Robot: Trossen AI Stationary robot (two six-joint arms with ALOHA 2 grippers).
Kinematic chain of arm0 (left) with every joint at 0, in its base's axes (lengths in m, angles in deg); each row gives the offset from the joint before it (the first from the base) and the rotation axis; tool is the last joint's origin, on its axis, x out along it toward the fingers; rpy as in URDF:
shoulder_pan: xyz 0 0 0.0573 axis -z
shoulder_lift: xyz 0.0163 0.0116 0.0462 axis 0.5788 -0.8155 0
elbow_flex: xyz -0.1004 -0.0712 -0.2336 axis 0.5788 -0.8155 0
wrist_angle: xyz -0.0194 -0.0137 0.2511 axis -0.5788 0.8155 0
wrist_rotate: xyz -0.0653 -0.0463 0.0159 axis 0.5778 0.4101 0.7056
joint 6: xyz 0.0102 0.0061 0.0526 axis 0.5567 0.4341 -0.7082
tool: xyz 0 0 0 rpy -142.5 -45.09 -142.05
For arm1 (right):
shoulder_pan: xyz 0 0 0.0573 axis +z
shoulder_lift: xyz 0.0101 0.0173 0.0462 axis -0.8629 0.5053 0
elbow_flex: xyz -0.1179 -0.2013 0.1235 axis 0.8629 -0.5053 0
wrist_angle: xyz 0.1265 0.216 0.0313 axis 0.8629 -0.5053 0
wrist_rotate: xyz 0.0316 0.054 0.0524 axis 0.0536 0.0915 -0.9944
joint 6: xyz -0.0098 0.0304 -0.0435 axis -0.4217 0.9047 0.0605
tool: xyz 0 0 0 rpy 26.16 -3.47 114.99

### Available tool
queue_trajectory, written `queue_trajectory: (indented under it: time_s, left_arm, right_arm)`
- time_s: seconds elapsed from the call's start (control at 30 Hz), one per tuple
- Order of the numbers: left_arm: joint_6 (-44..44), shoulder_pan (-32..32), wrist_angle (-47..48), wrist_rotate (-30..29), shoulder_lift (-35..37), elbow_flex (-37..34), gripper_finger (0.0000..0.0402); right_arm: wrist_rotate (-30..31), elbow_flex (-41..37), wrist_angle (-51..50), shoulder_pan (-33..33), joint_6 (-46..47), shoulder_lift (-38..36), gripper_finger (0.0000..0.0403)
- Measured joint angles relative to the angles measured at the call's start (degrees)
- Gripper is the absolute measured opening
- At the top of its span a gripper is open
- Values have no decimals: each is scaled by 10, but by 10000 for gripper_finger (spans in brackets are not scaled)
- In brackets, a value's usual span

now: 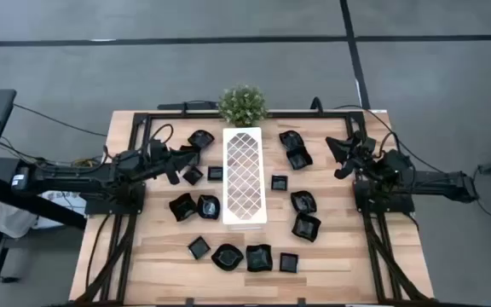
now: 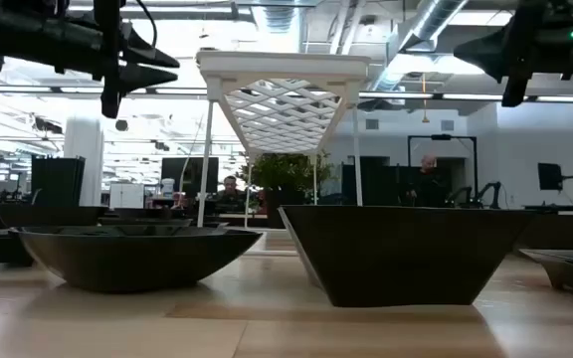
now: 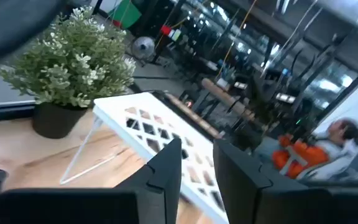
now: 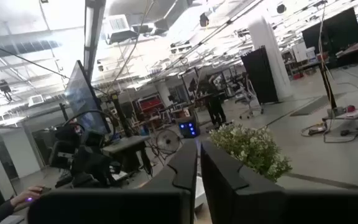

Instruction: Pick & Place Mini shaped plates

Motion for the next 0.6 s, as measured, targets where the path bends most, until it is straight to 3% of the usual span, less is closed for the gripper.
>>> queue_trajectory:
  time_s: [0.47, 0.6]
  left_arm:
    - [-23, 0, -86, 12, 0, 0, 95]
    - [-46, 0, -83, 38, 0, 13, 95]
  right_arm:
    - [-1, 1, -3, -1, 0, 8, 17]
    - [-1, 50, -90, 7, 0, 41, 26]
